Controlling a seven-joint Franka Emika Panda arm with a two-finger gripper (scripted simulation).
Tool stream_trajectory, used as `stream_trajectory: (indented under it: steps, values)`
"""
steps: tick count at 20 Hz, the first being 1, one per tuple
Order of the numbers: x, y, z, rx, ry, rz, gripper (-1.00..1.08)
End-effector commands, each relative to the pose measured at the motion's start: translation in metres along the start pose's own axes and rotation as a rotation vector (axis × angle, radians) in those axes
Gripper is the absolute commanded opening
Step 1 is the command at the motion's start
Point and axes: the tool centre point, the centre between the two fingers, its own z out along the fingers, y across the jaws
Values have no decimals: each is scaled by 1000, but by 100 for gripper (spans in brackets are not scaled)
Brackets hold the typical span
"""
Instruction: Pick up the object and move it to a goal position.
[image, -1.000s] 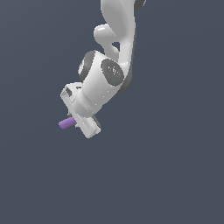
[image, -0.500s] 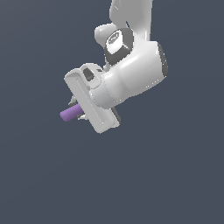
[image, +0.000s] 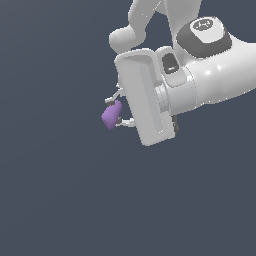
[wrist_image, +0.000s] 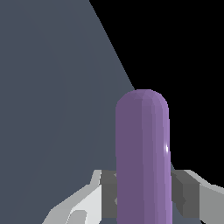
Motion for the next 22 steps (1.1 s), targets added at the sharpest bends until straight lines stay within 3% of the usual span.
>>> stream_trajectory:
  steps: [1,7,12,17,22]
  values:
    - [11,2,-31,-64,72,-51,-100]
    - [28,-4,-101,-197,230,-169,-100]
    - [31,-14,-144,-279,330,-245,-100]
    - [31,-23,-169,-329,393,-294,-100]
    - [30,-27,-179,-348,417,-314,-100]
